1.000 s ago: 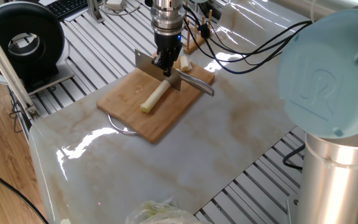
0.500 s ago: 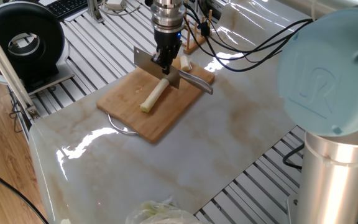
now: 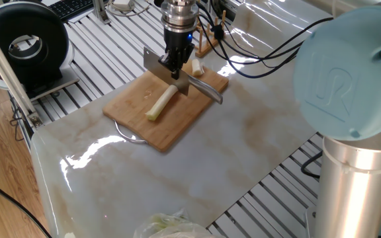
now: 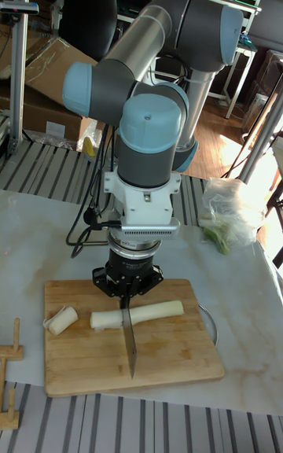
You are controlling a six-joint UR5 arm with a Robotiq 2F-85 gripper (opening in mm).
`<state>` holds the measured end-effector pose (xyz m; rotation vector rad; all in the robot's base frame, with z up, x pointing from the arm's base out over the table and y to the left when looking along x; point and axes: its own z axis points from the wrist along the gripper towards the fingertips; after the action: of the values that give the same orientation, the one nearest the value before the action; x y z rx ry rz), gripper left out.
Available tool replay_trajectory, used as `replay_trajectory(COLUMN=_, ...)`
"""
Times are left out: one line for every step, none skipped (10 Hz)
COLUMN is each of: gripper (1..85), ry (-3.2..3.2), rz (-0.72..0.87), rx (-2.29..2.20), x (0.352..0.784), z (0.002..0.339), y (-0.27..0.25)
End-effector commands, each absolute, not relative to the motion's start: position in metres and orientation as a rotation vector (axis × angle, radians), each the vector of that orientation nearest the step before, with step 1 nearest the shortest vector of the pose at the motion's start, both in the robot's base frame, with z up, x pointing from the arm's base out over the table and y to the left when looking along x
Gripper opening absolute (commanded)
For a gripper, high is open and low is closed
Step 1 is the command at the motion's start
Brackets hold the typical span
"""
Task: Chop the scallions
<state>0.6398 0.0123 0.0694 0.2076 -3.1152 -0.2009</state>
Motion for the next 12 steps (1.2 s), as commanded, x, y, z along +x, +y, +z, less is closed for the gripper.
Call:
replay_trajectory(gripper=1.3, ry=-3.113, rz=-0.234, rx=0.085, x=0.640, z=0.067, y=0.013)
replay_trajectory(gripper=1.3, ry=-3.115, rz=-0.227, rx=0.080, x=0.640, z=0.064, y=0.011)
replay_trajectory(gripper=1.3, ry=-3.117, rz=-0.227, rx=0.075, x=0.640, z=0.064, y=0.011)
replay_trajectory(gripper=1.3, ry=-3.118, rz=-0.230, rx=0.058, x=0.640, z=0.063, y=0.011)
replay_trajectory(gripper=1.3, ry=-3.120, rz=-0.232, rx=0.041, x=0.641, z=0.062, y=0.010)
replay_trajectory(gripper=1.3, ry=-3.119, rz=-0.246, rx=0.034, x=0.641, z=0.063, y=0.012)
replay_trajectory(gripper=1.3, ry=-3.119, rz=-0.246, rx=0.036, x=0.641, z=0.063, y=0.012)
replay_trajectory(gripper=1.3, ry=-3.122, rz=-0.249, rx=0.043, x=0.642, z=0.061, y=0.012)
replay_trajectory(gripper=1.3, ry=-3.133, rz=-0.233, rx=0.062, x=0.643, z=0.057, y=0.008)
replay_trajectory(gripper=1.3, ry=-3.137, rz=-0.226, rx=0.076, x=0.643, z=0.053, y=0.005)
replay_trajectory(gripper=1.3, ry=-3.134, rz=-0.218, rx=0.100, x=0.642, z=0.052, y=0.005)
replay_trajectory(gripper=1.3, ry=-3.118, rz=-0.218, rx=0.132, x=0.639, z=0.055, y=0.003)
